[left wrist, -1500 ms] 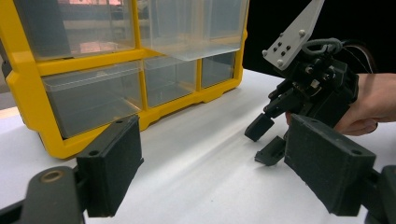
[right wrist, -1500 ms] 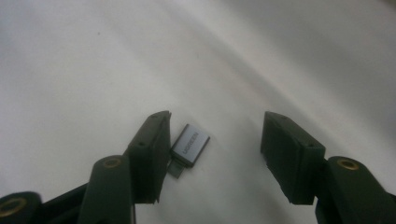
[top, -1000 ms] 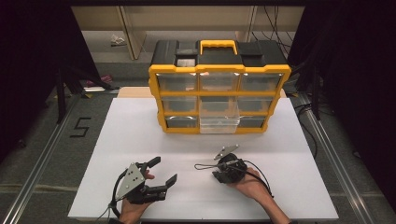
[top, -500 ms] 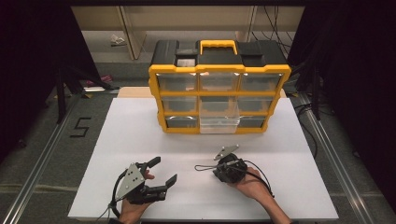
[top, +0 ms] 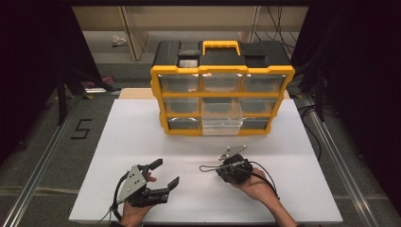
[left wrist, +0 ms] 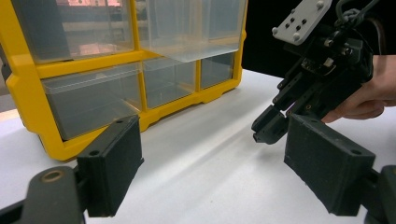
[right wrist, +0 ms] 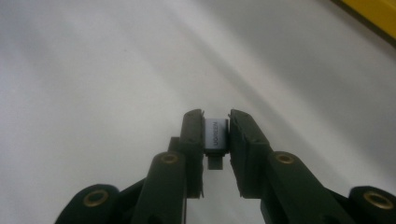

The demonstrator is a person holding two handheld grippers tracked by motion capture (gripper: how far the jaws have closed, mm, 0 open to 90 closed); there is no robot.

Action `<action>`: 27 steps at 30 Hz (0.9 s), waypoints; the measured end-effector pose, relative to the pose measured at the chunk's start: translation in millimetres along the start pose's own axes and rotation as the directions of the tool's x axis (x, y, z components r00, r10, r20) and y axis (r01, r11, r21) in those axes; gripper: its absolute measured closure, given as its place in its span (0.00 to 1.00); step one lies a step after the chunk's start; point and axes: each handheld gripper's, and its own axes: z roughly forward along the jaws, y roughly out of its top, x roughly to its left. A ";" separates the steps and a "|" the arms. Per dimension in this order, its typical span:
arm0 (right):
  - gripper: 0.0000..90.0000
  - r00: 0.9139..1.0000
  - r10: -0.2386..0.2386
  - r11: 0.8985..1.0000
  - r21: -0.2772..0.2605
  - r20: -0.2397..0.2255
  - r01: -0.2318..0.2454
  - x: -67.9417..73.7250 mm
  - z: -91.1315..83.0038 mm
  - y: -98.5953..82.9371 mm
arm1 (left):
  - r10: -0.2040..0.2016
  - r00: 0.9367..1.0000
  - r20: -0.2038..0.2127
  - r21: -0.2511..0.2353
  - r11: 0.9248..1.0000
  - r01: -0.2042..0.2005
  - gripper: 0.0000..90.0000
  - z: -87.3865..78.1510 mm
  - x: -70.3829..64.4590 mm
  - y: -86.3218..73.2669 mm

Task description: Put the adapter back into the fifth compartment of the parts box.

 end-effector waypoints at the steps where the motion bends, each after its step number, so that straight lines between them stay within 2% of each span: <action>1: 0.85 1.000 -0.009 1.000 -0.015 0.000 0.009 -0.5 -2.4 0.6 | -0.001 1.000 0.000 0.000 1.000 0.001 0.21 0.0 0.1 0.0; 27: 0.85 1.000 -0.020 0.993 -0.120 -0.001 0.020 1.6 -29.5 8.5 | -0.001 1.000 -0.001 -0.001 1.000 0.001 0.21 0.0 -0.2 0.0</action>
